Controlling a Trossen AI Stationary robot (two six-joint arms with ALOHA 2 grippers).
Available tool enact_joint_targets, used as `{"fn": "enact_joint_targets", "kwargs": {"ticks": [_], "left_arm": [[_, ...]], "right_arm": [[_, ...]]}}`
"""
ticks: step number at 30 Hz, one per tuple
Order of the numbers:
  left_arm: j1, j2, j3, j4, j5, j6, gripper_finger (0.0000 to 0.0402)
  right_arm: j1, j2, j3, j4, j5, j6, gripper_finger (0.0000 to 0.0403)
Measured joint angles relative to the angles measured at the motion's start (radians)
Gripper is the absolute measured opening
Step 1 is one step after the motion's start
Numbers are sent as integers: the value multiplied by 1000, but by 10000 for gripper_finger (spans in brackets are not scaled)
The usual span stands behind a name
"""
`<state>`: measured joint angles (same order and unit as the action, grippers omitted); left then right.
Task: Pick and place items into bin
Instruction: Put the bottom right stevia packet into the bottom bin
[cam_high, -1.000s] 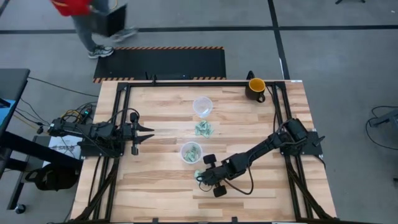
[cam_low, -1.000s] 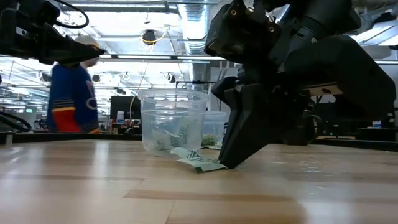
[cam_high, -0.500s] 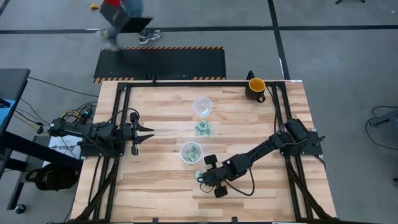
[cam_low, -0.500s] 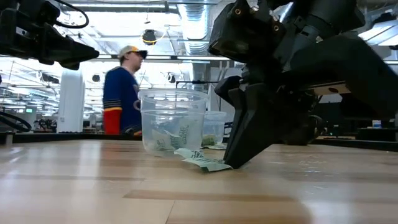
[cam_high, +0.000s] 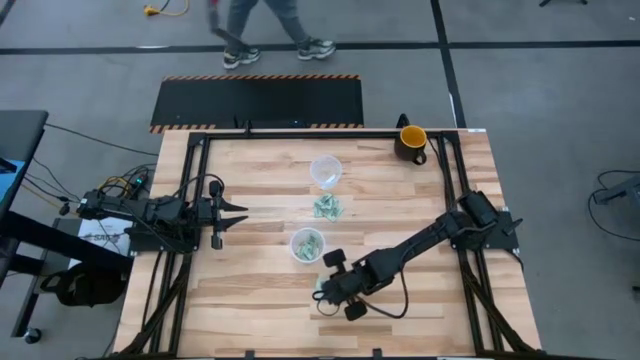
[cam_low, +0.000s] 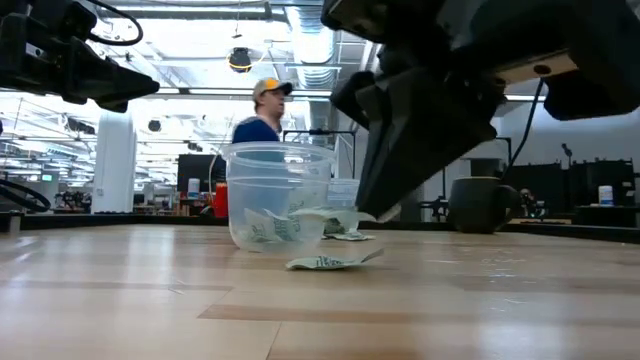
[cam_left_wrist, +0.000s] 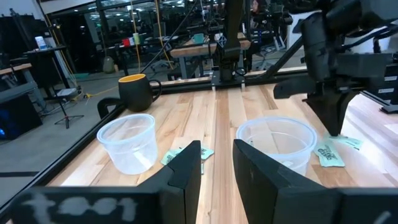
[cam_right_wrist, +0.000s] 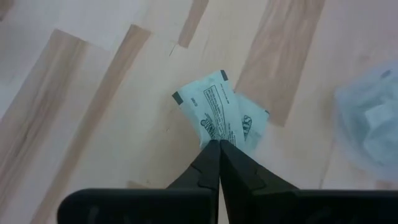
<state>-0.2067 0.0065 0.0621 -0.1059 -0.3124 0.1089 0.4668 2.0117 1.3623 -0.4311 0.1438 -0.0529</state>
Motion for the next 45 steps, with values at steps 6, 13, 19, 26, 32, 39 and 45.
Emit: {"fn": "enact_joint_targets", "kwargs": {"ticks": [6, 13, 19, 26, 32, 39, 45], "left_arm": [[0, 0, 0, 0, 0, 0, 84], [0, 0, 0, 0, 0, 0, 84], [0, 0, 0, 0, 0, 0, 84], [0, 0, 0, 0, 0, 0, 84], [0, 0, 0, 0, 0, 0, 84], [0, 0, 0, 0, 0, 0, 84], [0, 0, 0, 0, 0, 0, 84]], "right_arm": [[-10, -2, 65, -80, 25, -49, 0], [-33, -2, 161, -152, 154, -139, 0], [-62, -2, 235, -163, 248, -225, 0], [-112, -3, 254, -196, 332, -246, 0], [-161, -3, 253, -251, 334, -215, 0], [-175, -3, 252, -250, 330, -208, 0], [-162, -3, 252, -250, 326, -209, 0]]}}
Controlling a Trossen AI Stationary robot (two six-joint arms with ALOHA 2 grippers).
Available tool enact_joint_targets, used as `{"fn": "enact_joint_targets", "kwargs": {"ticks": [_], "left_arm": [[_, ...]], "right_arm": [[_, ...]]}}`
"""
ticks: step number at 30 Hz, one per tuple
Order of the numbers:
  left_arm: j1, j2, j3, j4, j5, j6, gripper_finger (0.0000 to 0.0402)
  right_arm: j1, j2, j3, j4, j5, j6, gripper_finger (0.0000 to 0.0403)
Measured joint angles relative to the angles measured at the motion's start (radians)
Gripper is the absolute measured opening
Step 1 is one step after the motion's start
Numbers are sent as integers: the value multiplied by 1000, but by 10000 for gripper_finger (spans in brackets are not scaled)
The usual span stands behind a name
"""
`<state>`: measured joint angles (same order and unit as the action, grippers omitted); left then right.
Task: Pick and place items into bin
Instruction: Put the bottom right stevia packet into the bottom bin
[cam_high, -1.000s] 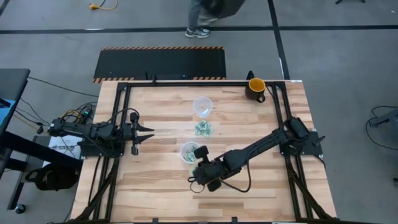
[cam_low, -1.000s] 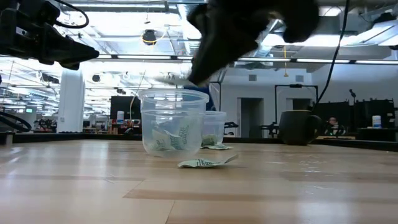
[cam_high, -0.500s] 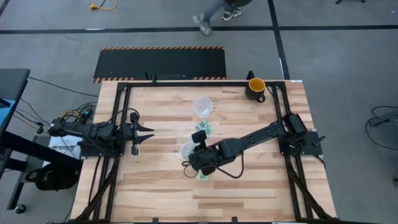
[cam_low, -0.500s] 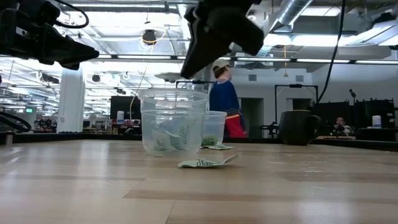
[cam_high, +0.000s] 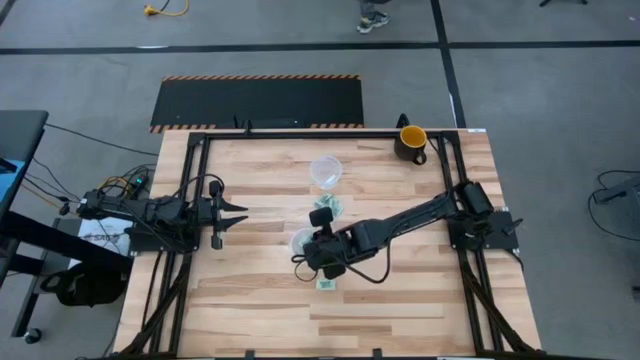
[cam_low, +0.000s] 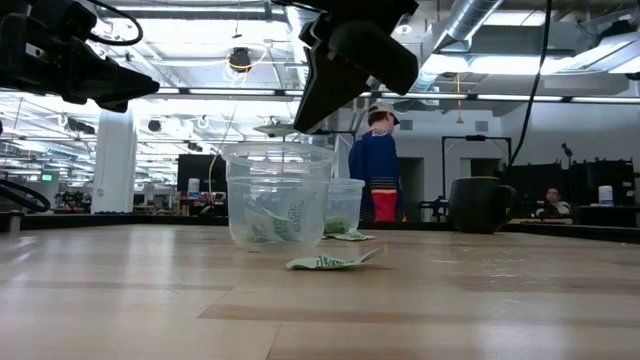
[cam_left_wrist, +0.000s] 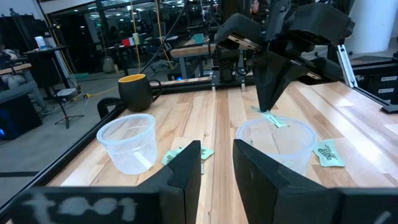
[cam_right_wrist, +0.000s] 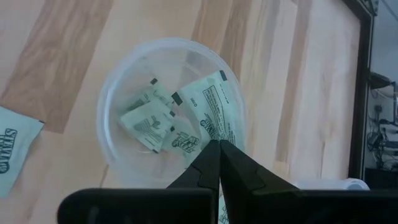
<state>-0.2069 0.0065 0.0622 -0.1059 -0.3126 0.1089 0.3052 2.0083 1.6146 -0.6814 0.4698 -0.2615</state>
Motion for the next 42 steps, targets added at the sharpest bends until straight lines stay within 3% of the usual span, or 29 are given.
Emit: {"fn": "enact_joint_targets", "kwargs": {"ticks": [6, 14, 19, 25, 30, 33, 42], "left_arm": [[0, 0, 0, 0, 0, 0, 84], [0, 0, 0, 0, 0, 0, 84], [0, 0, 0, 0, 0, 0, 84], [0, 0, 0, 0, 0, 0, 84], [0, 0, 0, 0, 0, 0, 84], [0, 0, 0, 0, 0, 0, 84], [0, 0, 0, 0, 0, 0, 84]], "right_arm": [[10, 0, 0, 0, -1, 0, 10], [9, 0, 0, -3, 1, 33, 88], [13, 0, 0, -28, 1, 58, 114], [51, 0, 0, -118, -8, 207, 120], [102, 0, 0, -154, -129, 348, 120], [130, 4, 0, -130, -183, 404, 120], [167, 8, -85, 52, -183, 412, 120]]}}
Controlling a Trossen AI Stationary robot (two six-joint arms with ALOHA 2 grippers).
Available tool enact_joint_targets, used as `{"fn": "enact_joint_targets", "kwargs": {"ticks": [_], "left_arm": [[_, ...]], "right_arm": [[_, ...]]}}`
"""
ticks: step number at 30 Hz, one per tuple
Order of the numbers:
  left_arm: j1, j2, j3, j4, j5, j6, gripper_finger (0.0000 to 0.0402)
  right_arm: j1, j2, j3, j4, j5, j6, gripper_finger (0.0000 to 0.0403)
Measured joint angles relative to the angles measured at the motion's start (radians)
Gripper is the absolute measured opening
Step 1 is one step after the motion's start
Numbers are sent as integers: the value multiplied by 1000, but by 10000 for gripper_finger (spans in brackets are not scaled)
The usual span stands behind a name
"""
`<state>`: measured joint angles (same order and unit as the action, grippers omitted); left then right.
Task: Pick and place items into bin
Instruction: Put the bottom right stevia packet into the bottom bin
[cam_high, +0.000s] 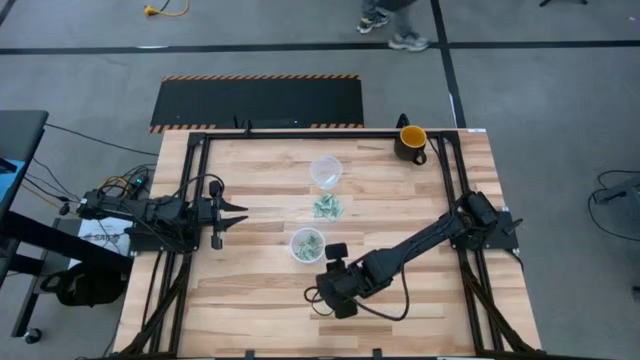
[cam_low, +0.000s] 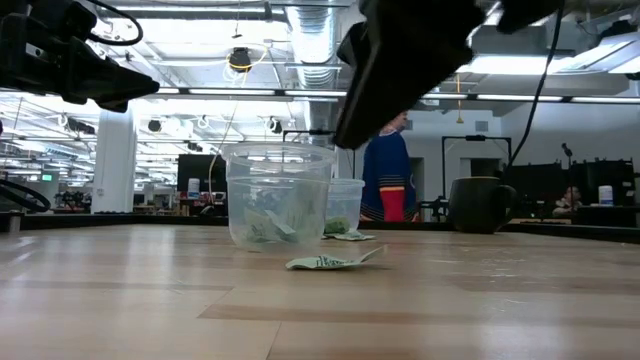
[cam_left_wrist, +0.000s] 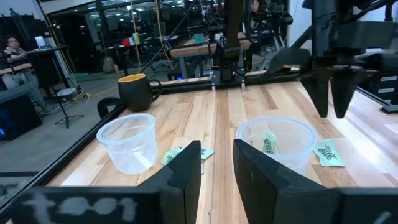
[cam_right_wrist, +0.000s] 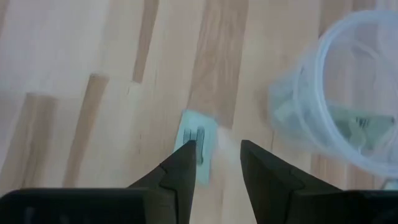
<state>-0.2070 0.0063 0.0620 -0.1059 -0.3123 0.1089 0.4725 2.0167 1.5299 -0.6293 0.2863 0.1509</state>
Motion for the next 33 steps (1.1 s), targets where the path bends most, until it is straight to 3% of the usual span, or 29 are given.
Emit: {"fn": "enact_joint_targets", "kwargs": {"ticks": [17, 33], "left_arm": [[0, 0, 0, 0, 0, 0, 84], [0, 0, 0, 0, 0, 0, 84]], "right_arm": [[-37, 1, -170, 278, -105, 7, 120], [-43, 1, -196, 291, -131, 18, 120]]}}
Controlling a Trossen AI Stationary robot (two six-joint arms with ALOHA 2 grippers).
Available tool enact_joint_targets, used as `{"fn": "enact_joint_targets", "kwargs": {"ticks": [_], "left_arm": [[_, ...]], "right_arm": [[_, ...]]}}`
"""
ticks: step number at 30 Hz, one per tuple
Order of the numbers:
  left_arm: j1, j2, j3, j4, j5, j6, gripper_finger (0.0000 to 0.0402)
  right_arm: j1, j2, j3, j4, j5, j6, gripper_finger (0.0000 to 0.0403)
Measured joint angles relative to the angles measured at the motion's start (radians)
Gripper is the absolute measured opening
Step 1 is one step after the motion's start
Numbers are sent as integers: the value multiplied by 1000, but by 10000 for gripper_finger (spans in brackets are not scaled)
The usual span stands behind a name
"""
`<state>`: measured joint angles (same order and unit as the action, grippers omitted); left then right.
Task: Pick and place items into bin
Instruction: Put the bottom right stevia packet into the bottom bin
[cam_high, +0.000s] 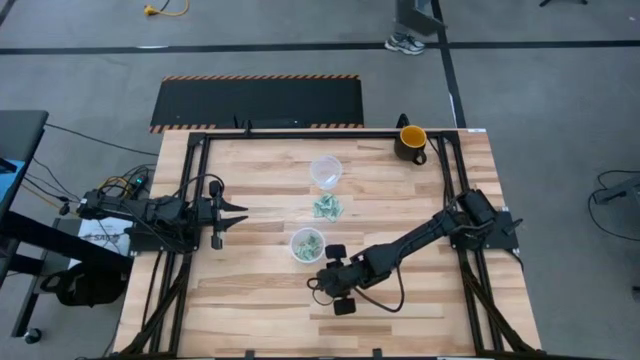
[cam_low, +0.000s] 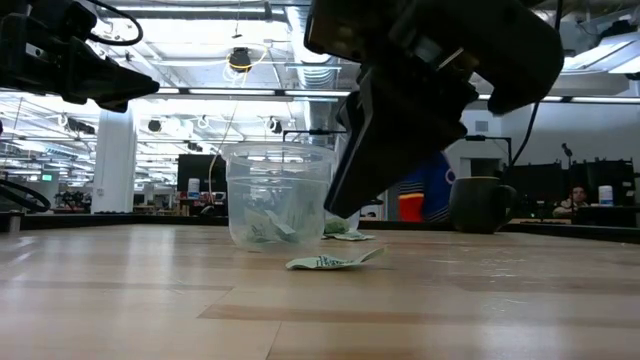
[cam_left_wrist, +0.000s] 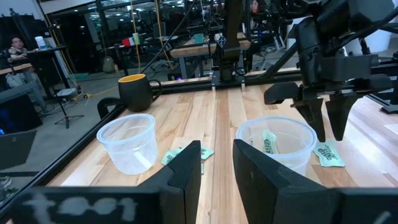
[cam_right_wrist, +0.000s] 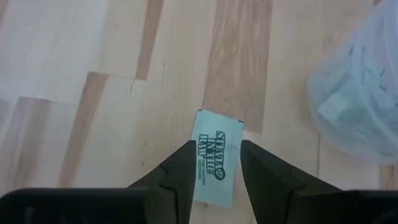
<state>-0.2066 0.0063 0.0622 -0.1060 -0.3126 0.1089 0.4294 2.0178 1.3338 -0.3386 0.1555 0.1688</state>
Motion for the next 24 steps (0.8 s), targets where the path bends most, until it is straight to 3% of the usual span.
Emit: {"fn": "enact_joint_targets", "kwargs": {"ticks": [10, 24], "left_arm": [[0, 0, 0, 0, 0, 0, 84], [0, 0, 0, 0, 0, 0, 84]], "right_arm": [[0, 0, -79, 61, -6, 43, 120], [0, 0, -82, 63, -63, 43, 120]]}}
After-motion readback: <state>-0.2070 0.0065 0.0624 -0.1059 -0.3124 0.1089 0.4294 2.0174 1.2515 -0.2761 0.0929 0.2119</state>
